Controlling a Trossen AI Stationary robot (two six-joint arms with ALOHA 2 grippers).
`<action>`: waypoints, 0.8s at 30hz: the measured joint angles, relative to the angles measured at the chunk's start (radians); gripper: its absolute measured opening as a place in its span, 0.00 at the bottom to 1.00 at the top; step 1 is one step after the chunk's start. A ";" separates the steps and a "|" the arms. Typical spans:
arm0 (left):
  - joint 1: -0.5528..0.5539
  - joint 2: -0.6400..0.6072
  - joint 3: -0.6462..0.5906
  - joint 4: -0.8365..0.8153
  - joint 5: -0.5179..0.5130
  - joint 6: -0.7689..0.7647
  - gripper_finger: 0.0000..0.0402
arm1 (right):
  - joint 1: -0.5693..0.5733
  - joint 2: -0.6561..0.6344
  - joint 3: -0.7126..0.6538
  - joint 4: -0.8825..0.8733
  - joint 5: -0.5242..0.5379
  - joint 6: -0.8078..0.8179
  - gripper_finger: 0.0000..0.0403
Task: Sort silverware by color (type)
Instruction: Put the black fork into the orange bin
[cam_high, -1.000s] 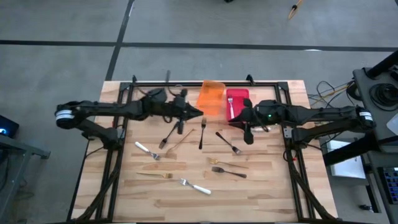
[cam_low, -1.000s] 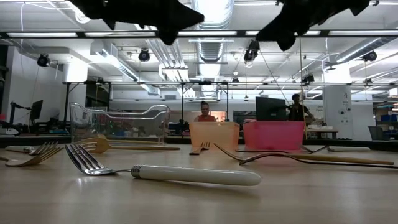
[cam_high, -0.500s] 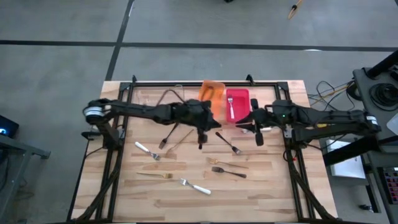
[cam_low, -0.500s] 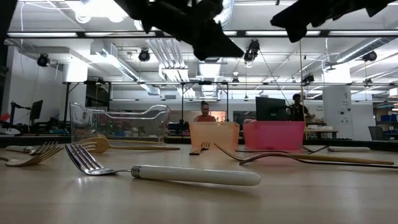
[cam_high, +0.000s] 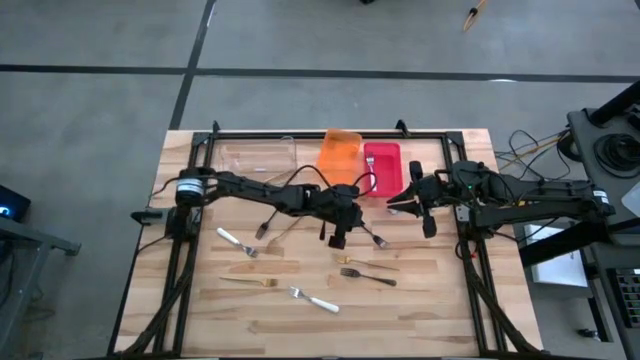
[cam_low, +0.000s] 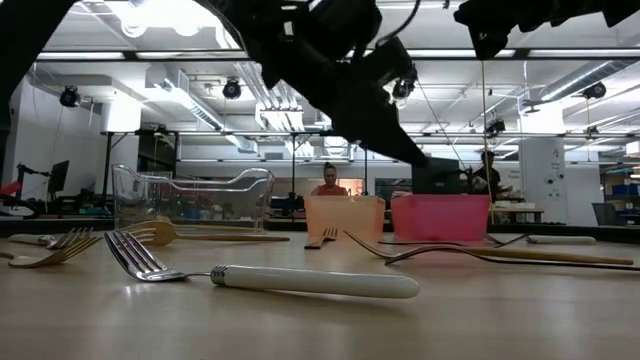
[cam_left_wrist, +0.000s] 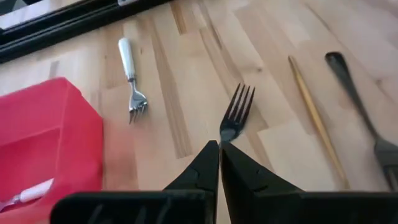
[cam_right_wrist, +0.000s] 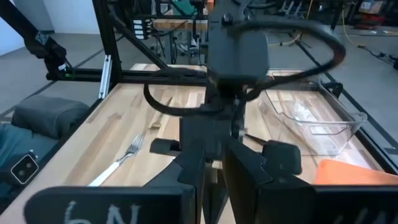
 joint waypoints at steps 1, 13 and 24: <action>0.000 0.008 0.000 0.001 0.000 0.001 0.00 | 0.000 0.000 0.000 0.000 0.000 0.001 0.11; 0.000 0.171 0.137 0.031 0.001 -0.014 0.09 | 0.000 0.001 0.000 -0.005 0.000 0.000 0.11; 0.012 0.288 0.290 -0.167 0.002 0.037 0.35 | 0.000 0.001 -0.001 -0.016 0.000 -0.001 0.11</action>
